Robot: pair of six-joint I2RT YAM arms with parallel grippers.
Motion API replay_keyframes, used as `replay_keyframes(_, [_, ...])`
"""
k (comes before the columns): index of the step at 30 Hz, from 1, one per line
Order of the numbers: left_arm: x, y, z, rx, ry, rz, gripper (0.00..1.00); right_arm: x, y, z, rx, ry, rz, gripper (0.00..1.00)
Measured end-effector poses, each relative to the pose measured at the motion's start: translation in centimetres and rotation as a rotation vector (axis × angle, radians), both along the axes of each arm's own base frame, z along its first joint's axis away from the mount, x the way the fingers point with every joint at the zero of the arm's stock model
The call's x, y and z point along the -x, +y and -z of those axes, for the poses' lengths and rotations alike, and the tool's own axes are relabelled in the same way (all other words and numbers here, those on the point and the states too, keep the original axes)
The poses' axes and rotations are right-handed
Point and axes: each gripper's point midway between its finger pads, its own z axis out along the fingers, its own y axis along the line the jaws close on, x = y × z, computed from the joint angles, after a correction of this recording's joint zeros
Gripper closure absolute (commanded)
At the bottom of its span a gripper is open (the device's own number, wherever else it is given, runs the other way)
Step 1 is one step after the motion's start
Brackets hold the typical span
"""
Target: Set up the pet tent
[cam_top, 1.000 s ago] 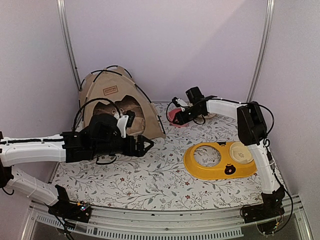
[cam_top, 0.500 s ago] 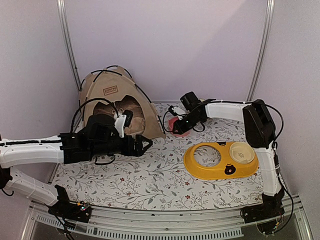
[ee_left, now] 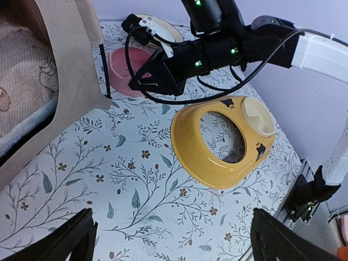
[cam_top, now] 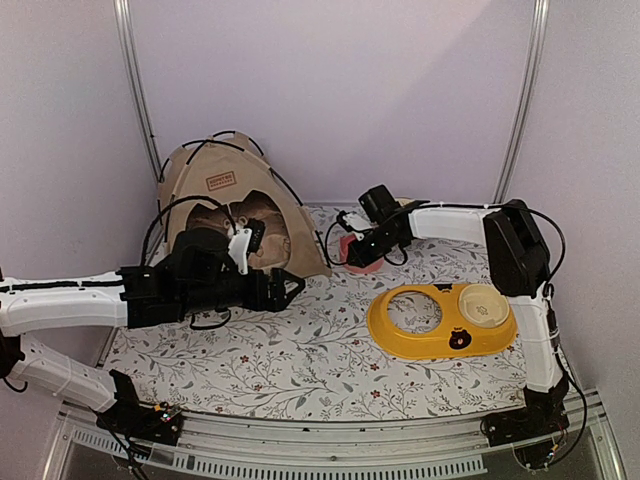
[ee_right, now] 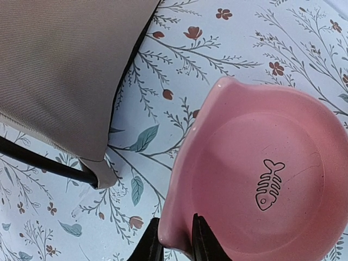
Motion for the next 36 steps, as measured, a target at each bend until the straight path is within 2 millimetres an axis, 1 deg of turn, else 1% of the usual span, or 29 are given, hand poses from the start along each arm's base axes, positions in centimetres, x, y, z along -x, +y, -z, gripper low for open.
replay_keyframes(9, [0.0, 0.2, -0.1, 0.003, -0.004, -0.005, 0.01, -1.3, 0.0, 0.8, 0.017, -0.029, 0.03, 0.8])
replay_keyframes(11, [0.0, 0.2, -0.2, 0.005, -0.006, -0.005, 0.0, -1.5, -0.2, 0.8, 0.015, -0.03, 0.047, 0.78])
replay_keyframes(13, [0.0, 0.2, -0.3, 0.007, -0.007, -0.006, 0.01, -1.9, -0.8, 0.9, 0.015, -0.03, 0.07, 0.76])
replay_keyframes(16, [-0.1, 0.3, -0.3, 0.007, -0.007, -0.008, 0.01, -2.3, -1.4, 1.1, 0.02, -0.03, 0.092, 0.72])
replay_keyframes(18, [-0.2, 0.4, -0.2, 0.006, -0.006, -0.01, 0.0, -2.5, -1.9, 1.2, 0.021, -0.023, 0.107, 0.72])
replay_keyframes(21, [-0.2, 0.4, -0.2, 0.007, -0.007, -0.012, 0.01, -2.6, -2.4, 1.4, 0.026, -0.01, 0.114, 0.76])
replay_keyframes(22, [-0.2, 0.4, -0.2, 0.007, -0.007, -0.013, 0.01, -2.7, -2.3, 1.4, 0.025, -0.01, 0.114, 0.79])
replay_keyframes(25, [-0.3, 0.5, -0.2, 0.006, -0.007, -0.013, 0.01, -3.0, -2.2, 1.4, 0.026, -0.017, 0.107, 0.97])
replay_keyframes(26, [-0.3, 0.5, -0.2, 0.006, -0.007, -0.014, 0.01, -3.2, -2.2, 1.3, 0.03, -0.028, 0.109, 1.0])
replay_keyframes(27, [-0.3, 0.5, -0.2, 0.006, -0.007, -0.015, 0.0, -3.3, -2.3, 1.2, 0.046, -0.046, 0.1, 1.0])
replay_keyframes(28, [-0.3, 0.5, -0.3, 0.007, -0.007, -0.015, 0.0, -3.9, -2.4, 0.5, 0.048, -0.071, 0.116, 1.0])
replay_keyframes(29, [-0.3, 0.5, -0.3, 0.006, -0.007, -0.015, 0.0, -3.9, -2.3, 0.1, 0.039, -0.072, 0.118, 1.0])
replay_keyframes(31, [-0.3, 0.5, -0.3, 0.006, -0.008, -0.015, 0.0, -3.8, -2.5, -0.2, 0.029, -0.064, 0.117, 1.0])
replay_keyframes(34, [-0.4, 0.6, -0.3, 0.004, -0.01, -0.019, 0.0, -3.3, -2.9, -0.5, 0.027, -0.05, 0.128, 1.0])
replay_keyframes(36, [-0.5, 0.7, -0.4, 0.005, -0.013, -0.023, 0.01, -2.3, -3.3, -0.9, 0.027, -0.017, 0.144, 1.0])
